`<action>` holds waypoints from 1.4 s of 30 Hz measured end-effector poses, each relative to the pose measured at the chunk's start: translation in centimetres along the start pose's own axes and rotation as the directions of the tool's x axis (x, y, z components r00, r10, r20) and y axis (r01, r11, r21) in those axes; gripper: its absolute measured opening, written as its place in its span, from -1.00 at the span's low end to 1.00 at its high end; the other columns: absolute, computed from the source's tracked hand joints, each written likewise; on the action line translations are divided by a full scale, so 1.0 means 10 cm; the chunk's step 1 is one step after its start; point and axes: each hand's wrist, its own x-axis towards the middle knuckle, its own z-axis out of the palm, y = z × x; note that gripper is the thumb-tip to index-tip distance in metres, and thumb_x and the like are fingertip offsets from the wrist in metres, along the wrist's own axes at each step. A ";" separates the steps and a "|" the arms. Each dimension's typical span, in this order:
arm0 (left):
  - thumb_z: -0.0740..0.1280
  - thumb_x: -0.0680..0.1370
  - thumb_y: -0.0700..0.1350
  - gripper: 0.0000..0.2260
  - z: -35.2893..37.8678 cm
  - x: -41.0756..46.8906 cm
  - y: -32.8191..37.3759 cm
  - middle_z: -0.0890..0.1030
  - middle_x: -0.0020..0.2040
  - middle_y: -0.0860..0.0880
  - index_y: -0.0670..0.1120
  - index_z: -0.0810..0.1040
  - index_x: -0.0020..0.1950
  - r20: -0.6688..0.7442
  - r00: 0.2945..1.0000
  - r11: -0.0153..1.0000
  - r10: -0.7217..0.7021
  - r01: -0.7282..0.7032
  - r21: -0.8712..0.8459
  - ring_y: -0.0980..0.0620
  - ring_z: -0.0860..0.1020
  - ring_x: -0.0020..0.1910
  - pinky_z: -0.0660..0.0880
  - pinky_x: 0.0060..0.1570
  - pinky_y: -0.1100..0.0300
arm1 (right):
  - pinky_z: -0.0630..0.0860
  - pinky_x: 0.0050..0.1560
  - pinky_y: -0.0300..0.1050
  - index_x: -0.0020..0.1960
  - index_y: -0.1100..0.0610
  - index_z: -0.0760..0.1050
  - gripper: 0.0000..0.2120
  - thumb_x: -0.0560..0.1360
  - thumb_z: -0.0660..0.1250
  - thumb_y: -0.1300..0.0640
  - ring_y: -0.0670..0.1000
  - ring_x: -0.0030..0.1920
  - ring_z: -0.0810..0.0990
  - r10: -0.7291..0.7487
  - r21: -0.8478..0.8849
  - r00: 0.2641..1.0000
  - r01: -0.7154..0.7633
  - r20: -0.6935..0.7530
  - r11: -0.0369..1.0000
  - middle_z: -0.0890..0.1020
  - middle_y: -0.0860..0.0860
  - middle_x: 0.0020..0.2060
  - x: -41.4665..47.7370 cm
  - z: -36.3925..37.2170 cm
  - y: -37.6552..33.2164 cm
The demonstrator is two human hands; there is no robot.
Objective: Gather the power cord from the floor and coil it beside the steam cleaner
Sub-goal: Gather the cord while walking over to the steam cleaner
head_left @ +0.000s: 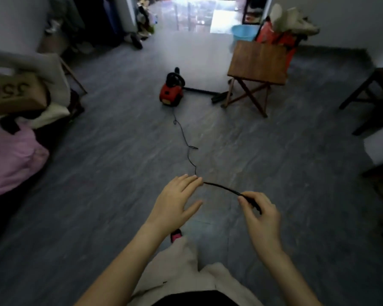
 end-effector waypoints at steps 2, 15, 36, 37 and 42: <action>0.21 0.60 0.14 -0.51 -0.07 -0.20 -0.12 0.48 0.41 -0.06 -0.07 0.40 0.46 -0.016 0.998 0.998 -0.058 0.058 -0.005 -0.07 0.38 0.44 0.23 0.45 0.01 | 0.52 -0.10 0.25 -0.09 0.09 0.61 -0.91 0.49 0.42 0.26 -0.04 -0.19 0.59 -0.037 -0.003 0.998 0.038 0.053 0.999 0.62 -0.08 -0.23 -0.03 0.17 -0.09; 0.26 0.59 0.10 -0.51 -1.12 -0.62 -1.69 0.43 0.45 -0.01 -0.05 0.38 0.48 -0.175 0.947 0.963 -0.268 0.267 -0.029 0.00 0.33 0.46 0.10 0.44 0.19 | 0.56 -0.10 -0.22 -0.09 -0.01 0.62 -0.83 0.50 0.41 0.26 -0.05 -0.12 0.63 -0.048 0.191 0.972 0.004 0.230 0.982 0.66 -0.13 -0.20 0.41 1.99 -1.11; 0.15 0.55 0.17 -0.45 -2.72 0.38 -4.69 0.48 0.41 -0.08 -0.08 0.41 0.47 -0.130 0.909 0.916 -0.397 0.402 0.017 -0.10 0.41 0.41 0.26 0.40 0.03 | 0.54 -0.16 -0.35 -0.09 0.04 0.62 -0.91 0.53 0.39 0.21 -0.11 -0.16 0.64 0.093 0.266 0.962 -0.163 0.258 0.950 0.67 -0.10 -0.23 2.38 4.98 -2.20; 0.16 0.55 0.17 -0.46 -2.78 0.51 -4.84 0.49 0.40 -0.09 -0.08 0.42 0.46 -0.126 0.908 0.913 -0.401 0.406 0.023 -0.11 0.42 0.40 0.25 0.39 0.05 | 0.53 -0.16 -0.34 -0.10 0.03 0.62 -0.90 0.53 0.38 0.21 -0.12 -0.16 0.64 0.092 0.263 0.961 -0.163 0.262 0.951 0.67 -0.09 -0.23 2.56 5.14 -2.22; 0.15 0.56 0.14 -0.47 -3.37 1.30 -5.62 0.52 0.37 -0.15 -0.13 0.45 0.42 -0.142 0.914 0.918 -0.379 0.390 0.064 -0.16 0.46 0.36 0.37 0.35 -0.07 | 0.50 -0.17 -0.36 -0.09 0.04 0.62 -0.91 0.55 0.37 0.18 -0.13 -0.17 0.61 0.049 0.254 0.955 -0.127 0.293 0.959 0.65 -0.09 -0.24 3.54 5.81 -2.52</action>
